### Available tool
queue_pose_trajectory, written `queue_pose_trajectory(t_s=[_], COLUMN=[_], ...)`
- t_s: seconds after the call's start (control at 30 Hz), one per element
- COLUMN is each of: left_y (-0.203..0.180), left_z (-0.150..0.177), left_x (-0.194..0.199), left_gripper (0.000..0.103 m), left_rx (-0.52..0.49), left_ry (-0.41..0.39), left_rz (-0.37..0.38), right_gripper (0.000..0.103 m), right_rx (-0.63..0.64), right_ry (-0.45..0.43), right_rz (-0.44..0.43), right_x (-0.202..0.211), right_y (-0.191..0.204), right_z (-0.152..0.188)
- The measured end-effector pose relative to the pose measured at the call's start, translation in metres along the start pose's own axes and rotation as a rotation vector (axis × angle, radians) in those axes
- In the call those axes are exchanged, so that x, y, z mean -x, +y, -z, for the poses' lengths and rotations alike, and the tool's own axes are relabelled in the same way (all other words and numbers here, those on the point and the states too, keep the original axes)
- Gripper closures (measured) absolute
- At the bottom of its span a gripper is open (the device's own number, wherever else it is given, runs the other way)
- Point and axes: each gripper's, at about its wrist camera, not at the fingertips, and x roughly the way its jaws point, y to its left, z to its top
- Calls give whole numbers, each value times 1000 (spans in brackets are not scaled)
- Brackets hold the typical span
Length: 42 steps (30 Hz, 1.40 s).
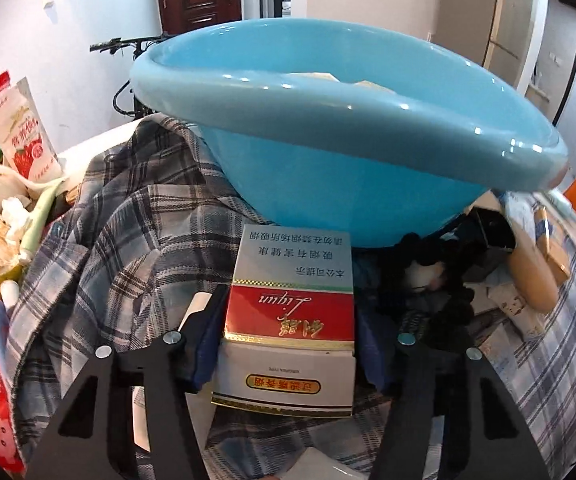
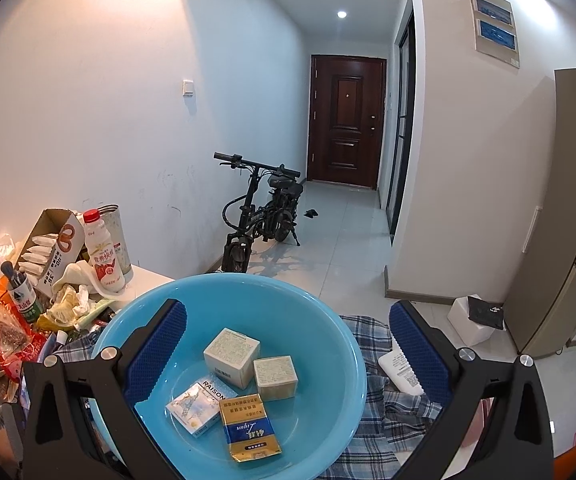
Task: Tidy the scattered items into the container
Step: 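Grasp the tan round wooden disc with the right tool while the left tool holds the red box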
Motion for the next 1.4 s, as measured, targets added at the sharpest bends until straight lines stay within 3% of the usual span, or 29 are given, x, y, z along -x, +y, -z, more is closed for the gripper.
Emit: queue_pose_trajectory(t_s=[0.43,0.6,0.73,0.83,1.03,1.3,1.4], left_y=[2,7,8,9,9,9,9], left_z=[3,1,-3,-4,-3,-3,-3], left_x=[28,33,36,38,40,36,36], left_gripper=[48,48,48,48,48,48,48], left_rx=[25,33,44,53,60,60,60], left_ry=[-76,-91,-103,-111,-122,-110,-110], left_rz=[20,22,20,21,31,24,24], right_gripper=[0,0,0,0,0,0,0], right_rx=[62,104,172,150,102,27,9], right_ry=[-20,-17,29,109,293,385,408], right_rz=[3,-85,-117,-215,-356,-468,-468], right_x=[9,29,51,60,20,-30,-42], right_y=[16,27,33,29,30,21,20], right_z=[-4,0,36,87,168,196,202])
